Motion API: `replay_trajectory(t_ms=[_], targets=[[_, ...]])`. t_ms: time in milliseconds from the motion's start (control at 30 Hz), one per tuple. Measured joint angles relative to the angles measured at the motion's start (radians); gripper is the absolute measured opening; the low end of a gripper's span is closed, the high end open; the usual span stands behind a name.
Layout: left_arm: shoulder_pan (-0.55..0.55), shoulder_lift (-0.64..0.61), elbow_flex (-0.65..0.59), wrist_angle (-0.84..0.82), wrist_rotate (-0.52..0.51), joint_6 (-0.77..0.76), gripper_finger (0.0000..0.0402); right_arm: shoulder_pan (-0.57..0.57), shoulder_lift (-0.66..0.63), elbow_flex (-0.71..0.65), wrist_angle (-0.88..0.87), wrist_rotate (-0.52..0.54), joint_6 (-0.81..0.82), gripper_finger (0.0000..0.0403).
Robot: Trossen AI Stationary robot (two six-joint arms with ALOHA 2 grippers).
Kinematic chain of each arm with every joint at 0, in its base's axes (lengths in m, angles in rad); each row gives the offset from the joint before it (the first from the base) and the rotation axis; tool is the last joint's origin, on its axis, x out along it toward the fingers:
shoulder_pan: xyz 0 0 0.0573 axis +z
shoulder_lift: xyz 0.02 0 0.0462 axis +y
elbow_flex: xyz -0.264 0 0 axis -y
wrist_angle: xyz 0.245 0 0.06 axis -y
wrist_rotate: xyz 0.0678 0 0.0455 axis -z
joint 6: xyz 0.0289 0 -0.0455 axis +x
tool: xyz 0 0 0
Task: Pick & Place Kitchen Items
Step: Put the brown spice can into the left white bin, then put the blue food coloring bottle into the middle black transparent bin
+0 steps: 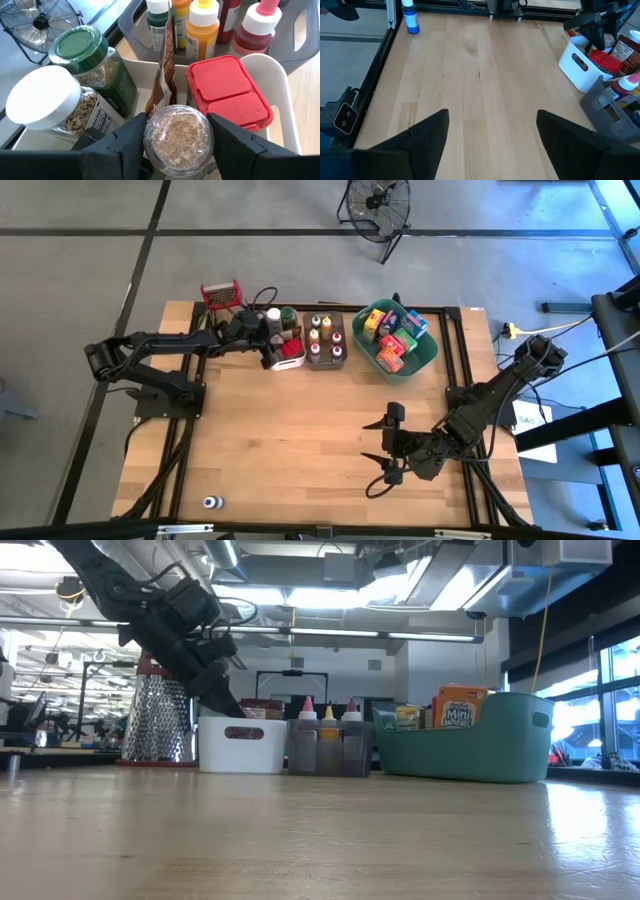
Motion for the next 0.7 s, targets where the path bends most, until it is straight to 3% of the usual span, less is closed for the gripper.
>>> replay_trajectory(t_ms=[200,700], targets=[[0.018,0.001,0.0,-0.003,0.012,-0.037,0.0202,0.0,0.0,0.0,0.0,0.0,0.0,0.0305],[0.022,0.001,-0.002,0.018,-0.002,-0.031,0.0258,0.0,0.0,0.0,-0.001,0.0,0.0,0.0305]])
